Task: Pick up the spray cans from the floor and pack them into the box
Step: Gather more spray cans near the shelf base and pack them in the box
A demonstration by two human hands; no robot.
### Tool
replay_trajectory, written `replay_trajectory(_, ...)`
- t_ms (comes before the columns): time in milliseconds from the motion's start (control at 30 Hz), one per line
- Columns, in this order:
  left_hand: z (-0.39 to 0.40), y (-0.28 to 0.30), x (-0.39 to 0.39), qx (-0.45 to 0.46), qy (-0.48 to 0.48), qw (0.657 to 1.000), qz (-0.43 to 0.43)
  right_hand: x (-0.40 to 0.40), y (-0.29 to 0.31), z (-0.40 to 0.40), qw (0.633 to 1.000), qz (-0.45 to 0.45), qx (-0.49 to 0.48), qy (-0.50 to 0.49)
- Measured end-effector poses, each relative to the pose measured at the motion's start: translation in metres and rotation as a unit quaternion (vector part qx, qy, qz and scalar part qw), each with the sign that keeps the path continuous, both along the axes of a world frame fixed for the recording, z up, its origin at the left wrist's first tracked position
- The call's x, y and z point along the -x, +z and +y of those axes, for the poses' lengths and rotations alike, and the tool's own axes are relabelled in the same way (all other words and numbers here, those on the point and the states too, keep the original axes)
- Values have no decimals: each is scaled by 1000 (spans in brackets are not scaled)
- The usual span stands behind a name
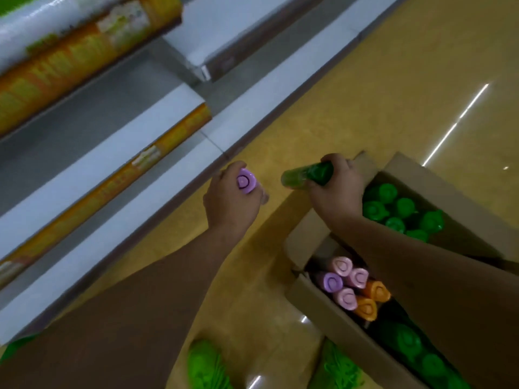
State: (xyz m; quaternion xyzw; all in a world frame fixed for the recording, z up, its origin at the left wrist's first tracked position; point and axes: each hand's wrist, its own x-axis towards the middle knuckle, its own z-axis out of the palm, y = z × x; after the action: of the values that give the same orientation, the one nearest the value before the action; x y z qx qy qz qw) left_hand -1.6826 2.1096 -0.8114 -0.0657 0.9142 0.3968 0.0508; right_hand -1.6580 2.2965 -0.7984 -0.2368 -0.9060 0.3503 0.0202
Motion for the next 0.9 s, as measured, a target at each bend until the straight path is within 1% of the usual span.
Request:
replay_trajectory(167,80,35,4,-15,-61,997,53,-13,39,82,997,38,-2,-70)
replay_trajectory(300,136,52,-4,1,-125,990,68,-31,58,137,992,53,2,-112)
replay_trajectory(400,169,55,-15,31,-172,982,68,-46,65,171,989,55,-6,-140)
replay_trajectory(500,197,52,-26,54,-217,973,62,-60,67,201,985,51,-9,-167)
replay_trajectory(600,217,42,-39,70,-236,967,58,-75,64,227,982,43,-18,-186)
replay_trajectory(767,240,15,-64,96,-298,949,23,-99,46,255,977,25,-14,-211)
replay_trajectory(900,256,-6,-77,104,-316,943,1,-110,25,271,977,15,-15,-213)
